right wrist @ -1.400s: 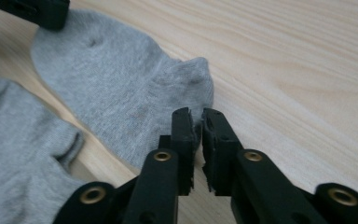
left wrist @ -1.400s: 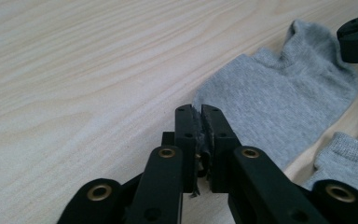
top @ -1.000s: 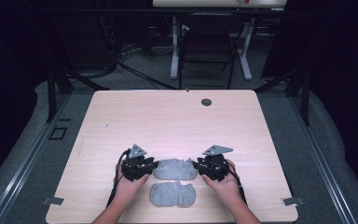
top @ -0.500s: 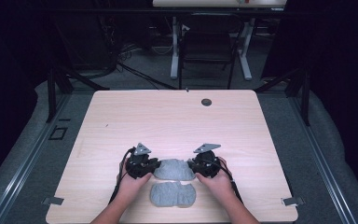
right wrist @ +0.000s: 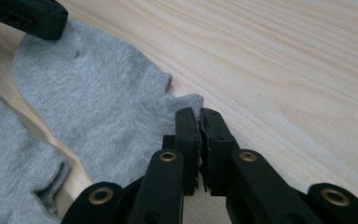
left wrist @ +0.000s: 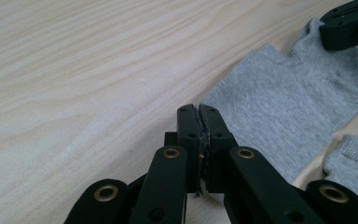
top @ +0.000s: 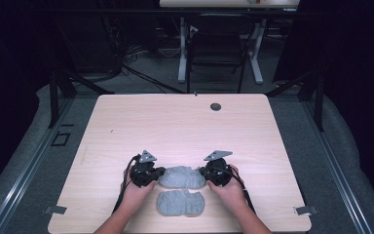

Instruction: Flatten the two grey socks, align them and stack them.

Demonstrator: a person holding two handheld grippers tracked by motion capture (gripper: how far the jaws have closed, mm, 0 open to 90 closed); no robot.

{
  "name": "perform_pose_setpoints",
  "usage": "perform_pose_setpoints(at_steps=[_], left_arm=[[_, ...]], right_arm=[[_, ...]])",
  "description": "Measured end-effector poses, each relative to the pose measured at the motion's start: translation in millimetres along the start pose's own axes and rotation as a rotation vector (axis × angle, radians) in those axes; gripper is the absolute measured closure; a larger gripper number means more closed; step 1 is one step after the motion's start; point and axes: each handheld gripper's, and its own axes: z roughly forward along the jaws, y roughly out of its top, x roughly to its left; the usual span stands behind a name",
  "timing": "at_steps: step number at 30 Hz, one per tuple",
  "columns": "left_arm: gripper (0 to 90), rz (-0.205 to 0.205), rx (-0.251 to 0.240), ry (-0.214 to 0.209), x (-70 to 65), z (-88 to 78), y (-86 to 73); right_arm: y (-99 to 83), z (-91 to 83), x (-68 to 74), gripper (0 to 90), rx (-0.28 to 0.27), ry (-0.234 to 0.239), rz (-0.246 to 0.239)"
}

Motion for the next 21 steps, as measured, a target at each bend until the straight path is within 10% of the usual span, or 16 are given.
perform_pose_setpoints(at_steps=[21], left_arm=[[88.4,0.039,-0.068,-0.022,-7.0,-26.1,12.2]], right_arm=[[15.4,-22.1,9.5,86.7,-0.08,0.022,-0.022]])
